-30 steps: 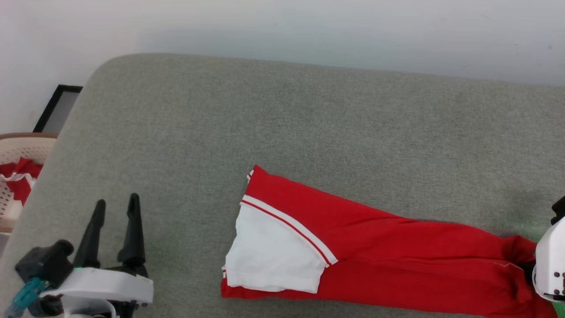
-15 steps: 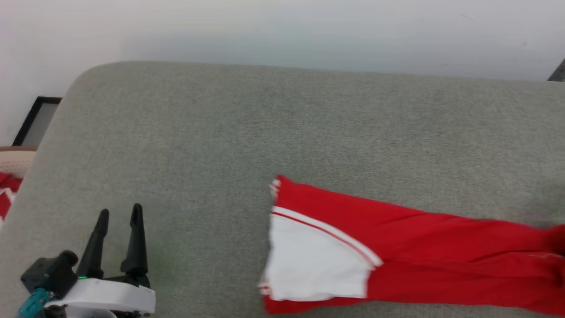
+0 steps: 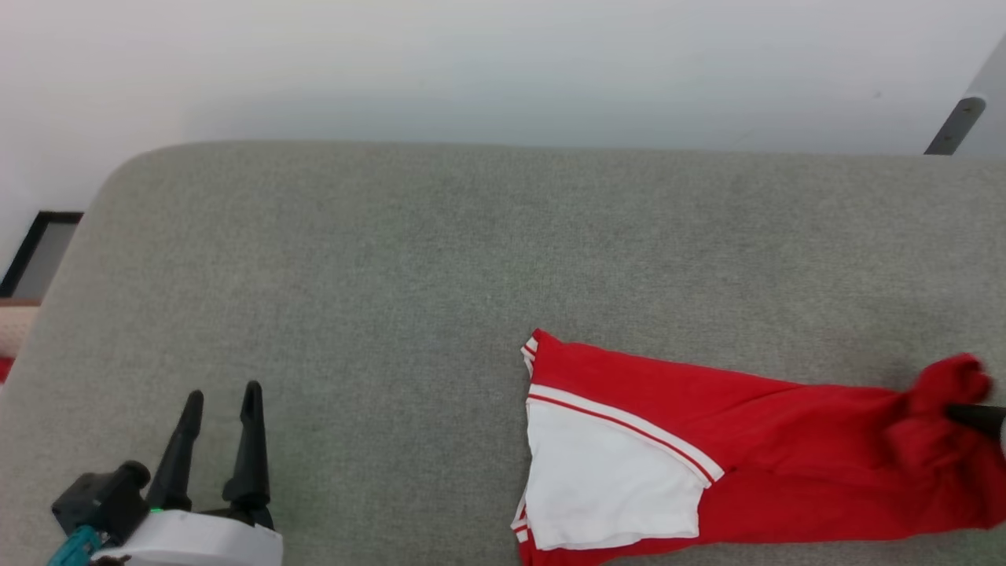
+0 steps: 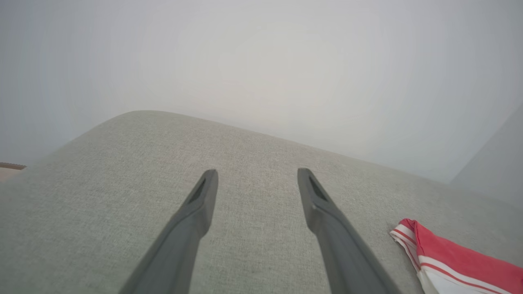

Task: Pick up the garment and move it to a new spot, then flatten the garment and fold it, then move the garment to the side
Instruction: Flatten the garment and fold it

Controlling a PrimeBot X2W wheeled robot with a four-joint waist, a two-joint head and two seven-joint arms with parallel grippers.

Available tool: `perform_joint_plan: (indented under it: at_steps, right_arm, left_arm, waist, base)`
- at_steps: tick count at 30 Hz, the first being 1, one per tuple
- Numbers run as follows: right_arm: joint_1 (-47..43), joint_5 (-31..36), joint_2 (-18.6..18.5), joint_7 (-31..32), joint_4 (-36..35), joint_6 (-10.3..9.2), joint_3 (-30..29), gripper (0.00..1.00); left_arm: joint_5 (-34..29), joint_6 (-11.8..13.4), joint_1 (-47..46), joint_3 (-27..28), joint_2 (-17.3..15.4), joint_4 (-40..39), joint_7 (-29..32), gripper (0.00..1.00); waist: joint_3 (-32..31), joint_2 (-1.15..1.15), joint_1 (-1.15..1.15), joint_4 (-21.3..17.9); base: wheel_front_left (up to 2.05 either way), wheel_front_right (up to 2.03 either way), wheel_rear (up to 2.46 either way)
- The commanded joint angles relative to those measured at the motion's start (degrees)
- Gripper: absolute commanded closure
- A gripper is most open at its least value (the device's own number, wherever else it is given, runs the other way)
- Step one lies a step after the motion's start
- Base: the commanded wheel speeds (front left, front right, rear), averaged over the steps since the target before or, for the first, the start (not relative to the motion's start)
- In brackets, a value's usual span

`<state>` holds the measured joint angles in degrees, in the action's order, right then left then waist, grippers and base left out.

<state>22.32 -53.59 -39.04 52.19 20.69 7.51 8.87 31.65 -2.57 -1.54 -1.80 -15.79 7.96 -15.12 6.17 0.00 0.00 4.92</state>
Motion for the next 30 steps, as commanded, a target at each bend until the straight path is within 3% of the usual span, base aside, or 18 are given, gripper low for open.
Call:
perform_joint_plan:
  at_steps: [1,6,11,18,29,30]
  right_arm:
    - [-1.10,-0.75,0.39,0.40,-1.48,-0.04,0.31,1.00]
    - [-1.92,-2.24,4.67,1.89,-11.43,-0.04,3.15,1.00]
    - [-0.18,-0.15,10.63,0.94,-15.11,-0.04,7.46,1.00]
    - [3.61,3.67,17.75,-2.95,-10.90,-0.04,13.64,1.00]
    - [9.22,7.69,24.43,-8.91,-1.61,-0.04,21.34,1.00]
    - [9.66,7.83,24.73,-9.27,-0.96,-0.04,22.06,0.91]
  left_arm:
    - [-0.29,-0.14,0.63,0.05,0.14,0.02,0.01,0.00]
    - [-0.64,-0.09,0.23,-0.61,0.53,0.18,0.01,0.00]
    - [-0.88,-0.59,-1.74,-2.35,1.48,1.16,0.07,0.00]
    - [-1.98,-1.55,-5.51,-5.50,2.77,3.89,0.18,0.00]
    - [-2.00,-2.89,-9.24,-6.89,4.15,7.61,-0.02,0.00]
    - [-2.03,-2.92,-9.41,-6.84,4.20,7.91,0.00,0.00]
  waist:
    - [-0.82,0.00,0.00,-0.55]
    - [-1.33,0.00,0.00,-0.07]
    - [-0.97,0.00,0.00,1.83]
    - [-0.22,0.00,0.00,5.05]
    - [0.75,0.00,0.00,7.25]
    - [0.75,0.00,0.00,7.26]
  base:
    - [0.00,0.00,0.00]
    - [0.00,0.00,0.00]
    - [0.00,0.00,0.00]
    - [0.00,0.00,0.00]
    - [0.00,0.00,0.00]
    - [0.00,0.00,0.00]
